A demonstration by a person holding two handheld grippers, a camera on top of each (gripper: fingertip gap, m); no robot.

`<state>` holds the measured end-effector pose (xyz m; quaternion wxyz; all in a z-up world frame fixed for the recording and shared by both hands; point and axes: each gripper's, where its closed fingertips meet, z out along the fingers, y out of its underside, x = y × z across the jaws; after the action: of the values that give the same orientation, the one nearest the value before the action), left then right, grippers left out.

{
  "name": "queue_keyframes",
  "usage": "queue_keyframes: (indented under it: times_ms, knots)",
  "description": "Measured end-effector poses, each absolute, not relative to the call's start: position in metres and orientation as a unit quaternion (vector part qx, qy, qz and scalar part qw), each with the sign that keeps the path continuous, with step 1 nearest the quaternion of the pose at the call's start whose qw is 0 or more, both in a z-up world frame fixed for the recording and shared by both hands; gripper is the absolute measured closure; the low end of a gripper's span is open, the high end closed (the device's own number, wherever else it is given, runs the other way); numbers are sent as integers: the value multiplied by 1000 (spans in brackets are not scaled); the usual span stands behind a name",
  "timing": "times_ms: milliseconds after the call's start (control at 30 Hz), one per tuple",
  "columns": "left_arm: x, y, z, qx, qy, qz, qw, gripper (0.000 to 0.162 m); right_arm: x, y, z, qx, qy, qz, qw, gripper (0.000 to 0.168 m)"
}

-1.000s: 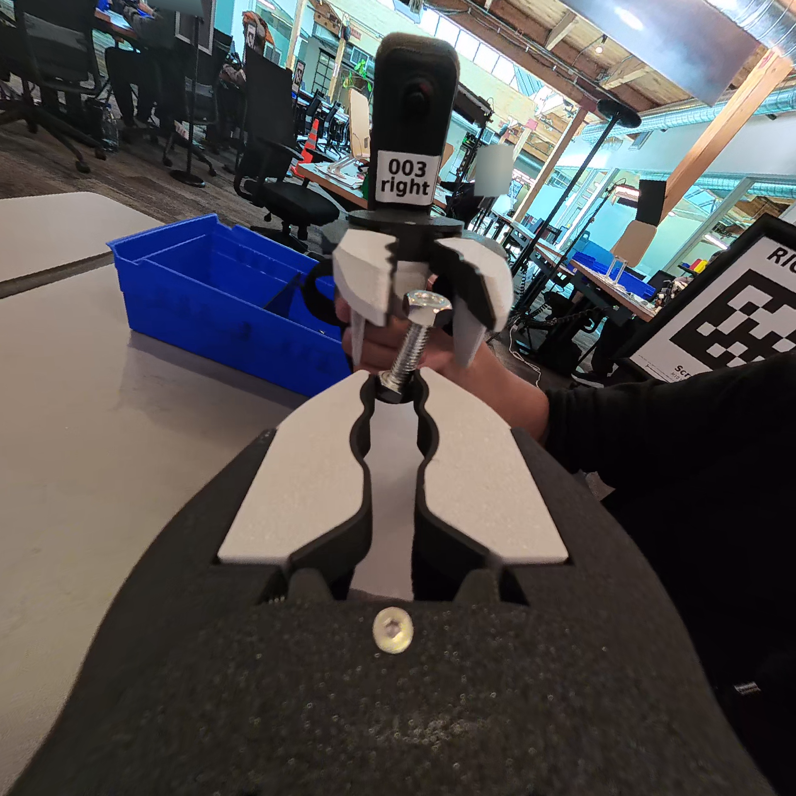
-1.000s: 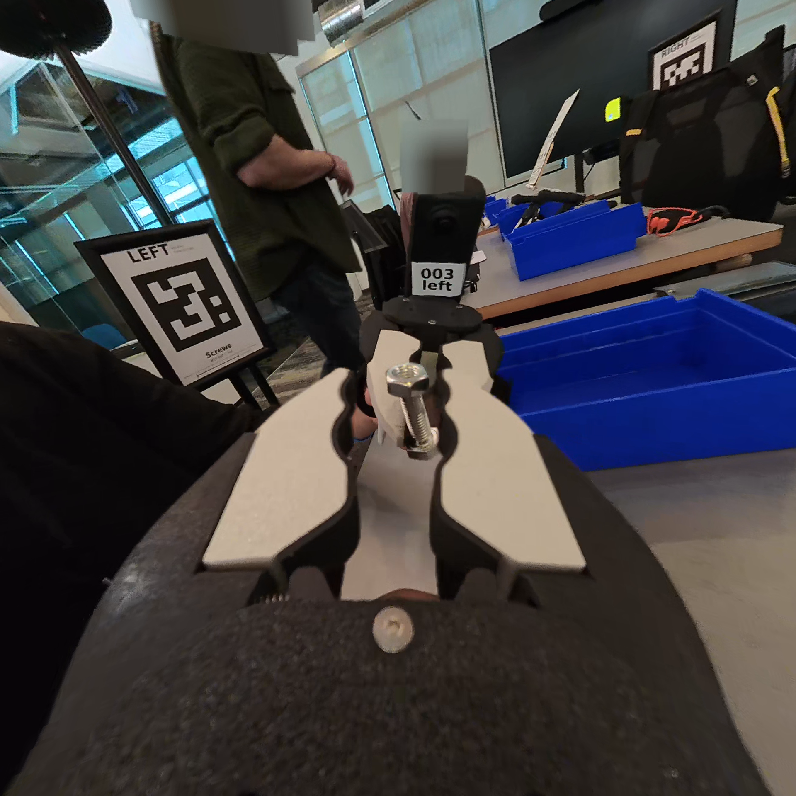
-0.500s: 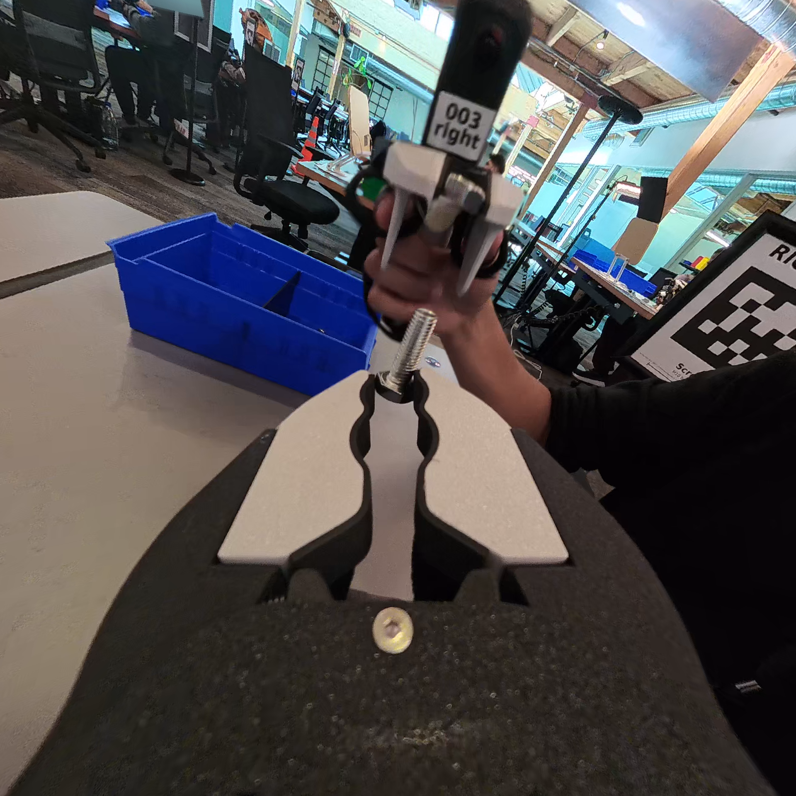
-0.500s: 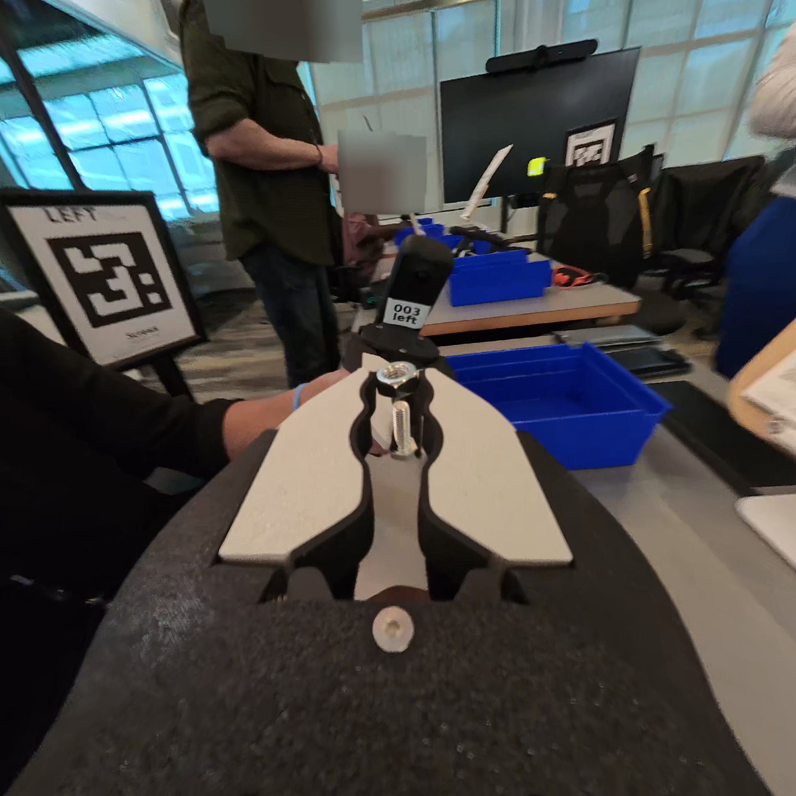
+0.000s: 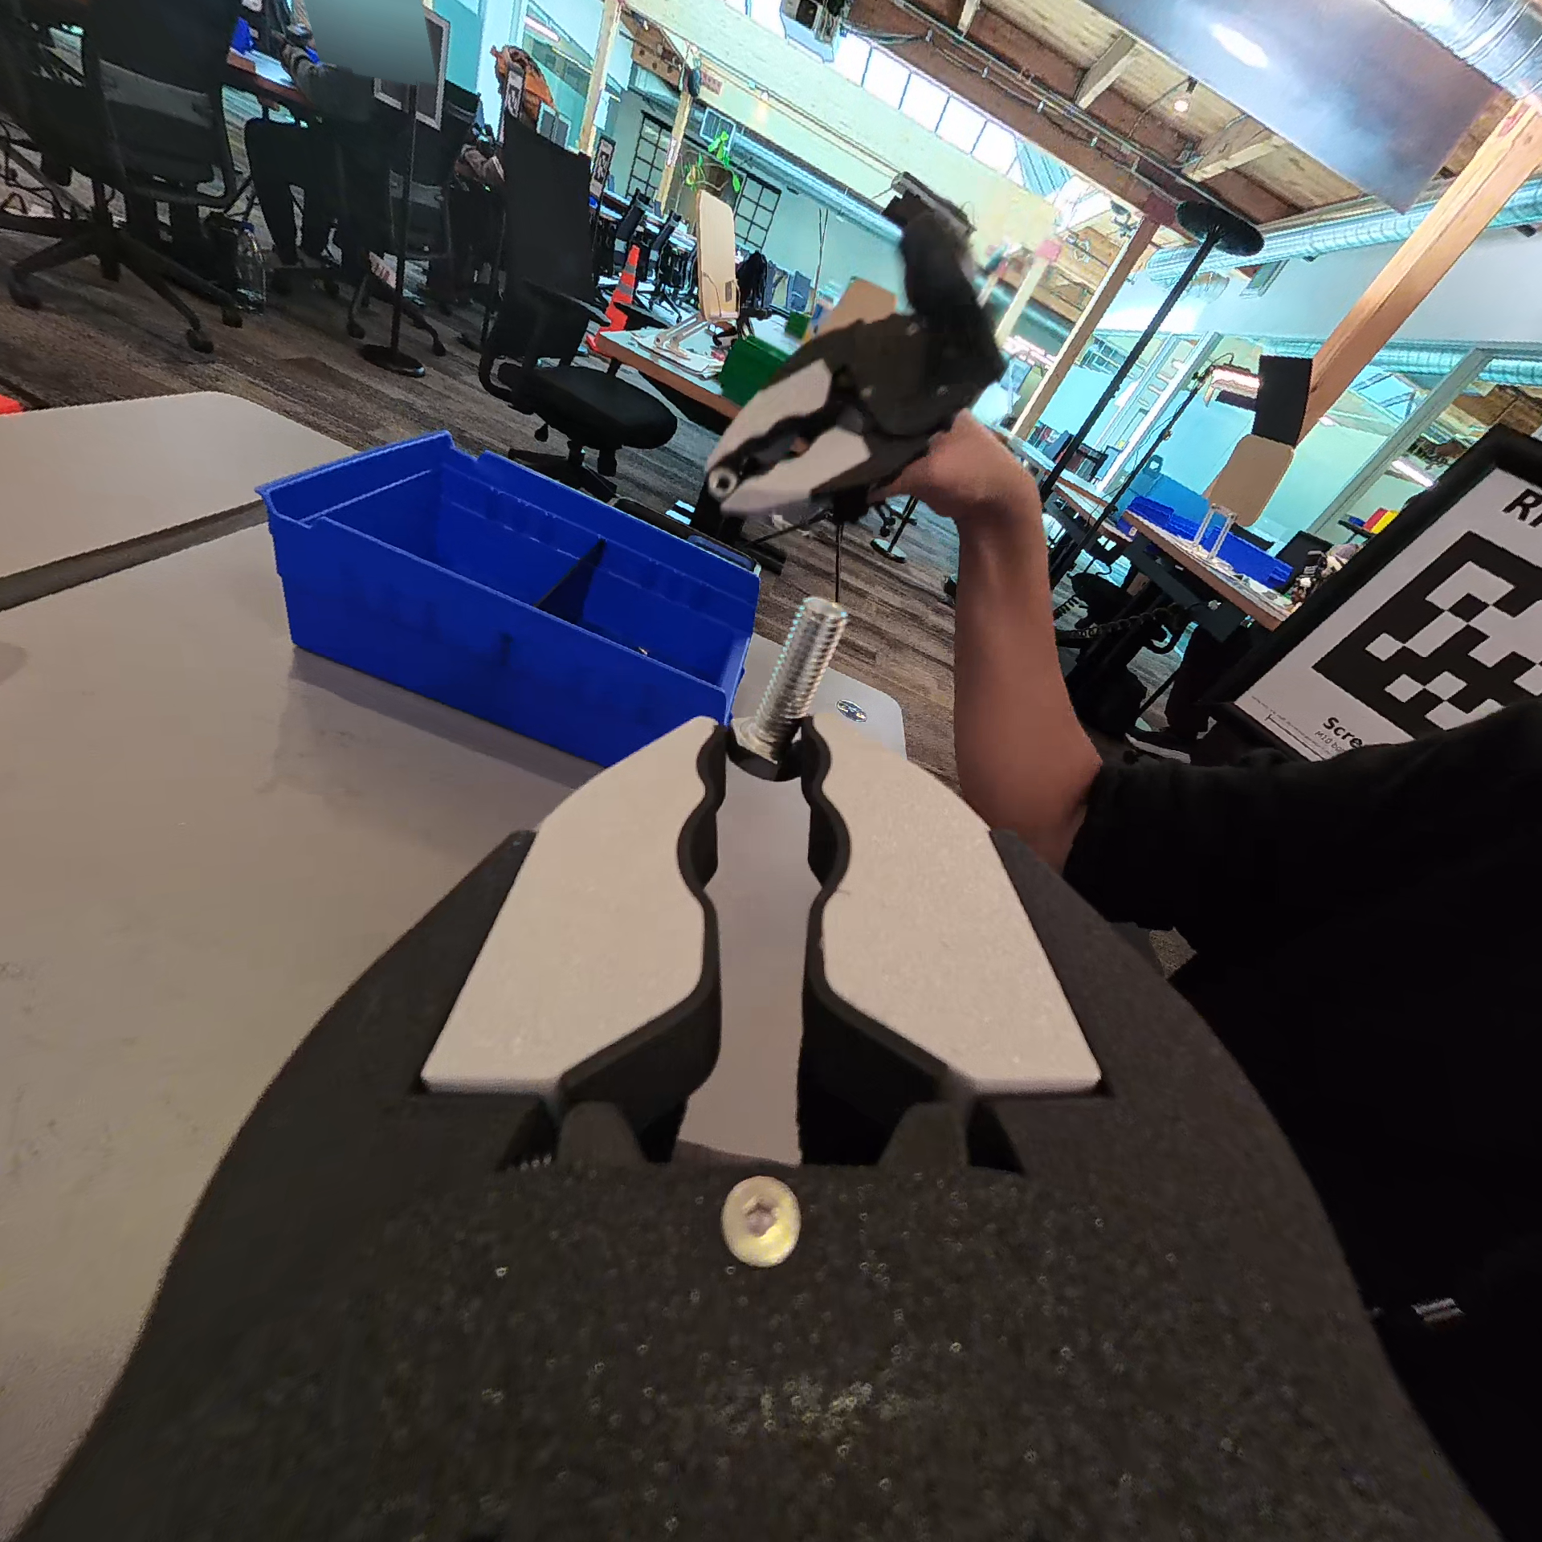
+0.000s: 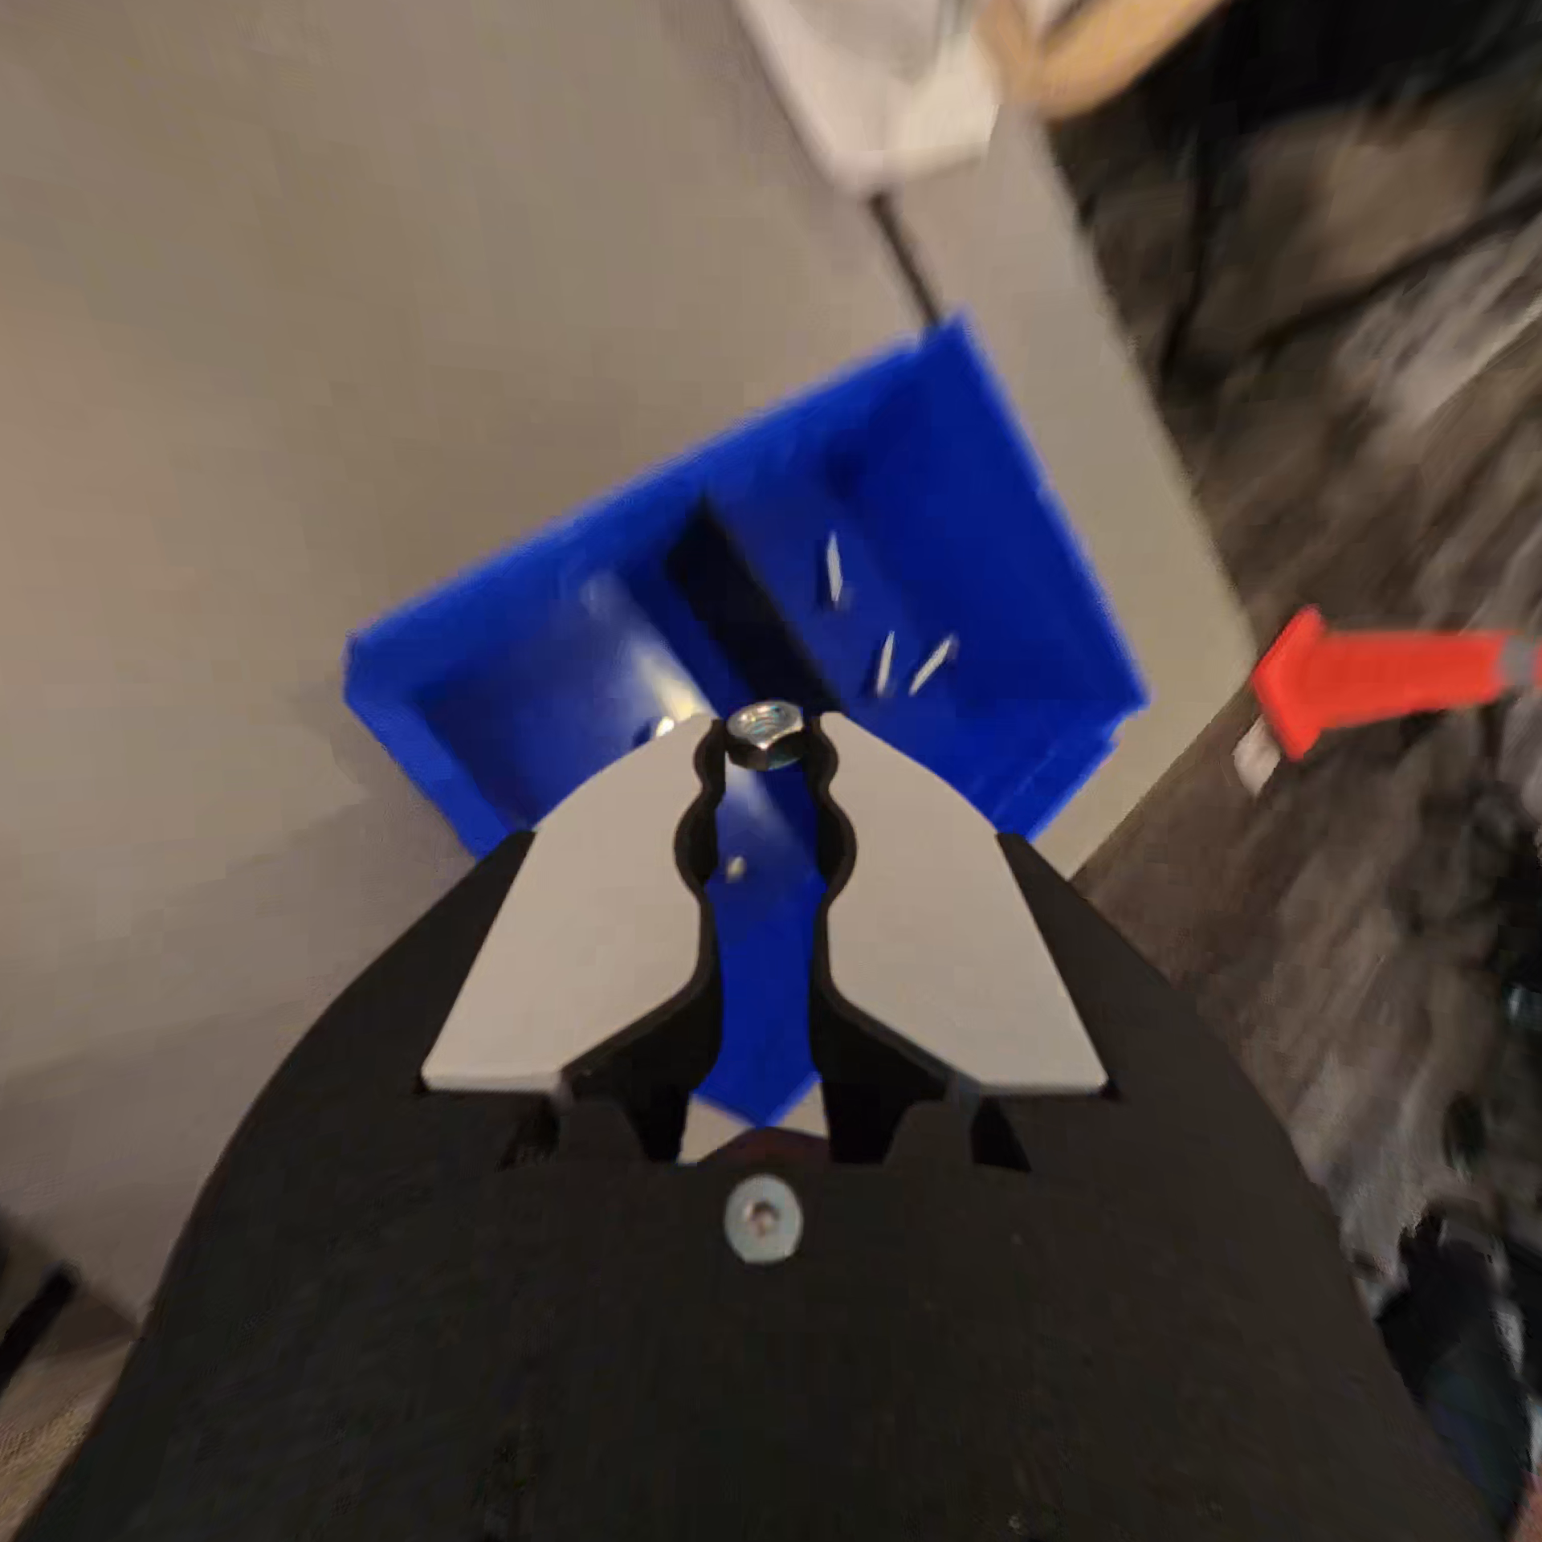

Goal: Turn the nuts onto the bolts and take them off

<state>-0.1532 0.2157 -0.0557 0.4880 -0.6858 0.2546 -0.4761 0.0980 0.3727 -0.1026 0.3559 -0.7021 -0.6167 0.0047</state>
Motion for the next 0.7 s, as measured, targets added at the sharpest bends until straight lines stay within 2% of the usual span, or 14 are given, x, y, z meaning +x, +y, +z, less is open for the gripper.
queue_keyframes:
  times_ms: [133, 233, 333, 467, 700]
  knots:
    - [-148, 216, -59, -689, 259, -478, 481, 146, 133, 379, -176, -799, -573, -7, 184, 150]
    - [-143, 215, -60, -690, 264, -477, 477, 146, 145, 376, -216, -838, -539, 6, 85, 150]
    - [-142, 214, -61, -691, 267, -473, 476, 146, 157, 377, -246, -847, -530, -15, 24, 150]
    - [-144, 214, -61, -692, 264, -474, 477, 146, 165, 379, -272, -856, -516, -27, -24, 150]
    - [-145, 212, -58, -690, 265, -473, 479, 146, 157, 389, -284, -848, -528, -37, -11, 149]
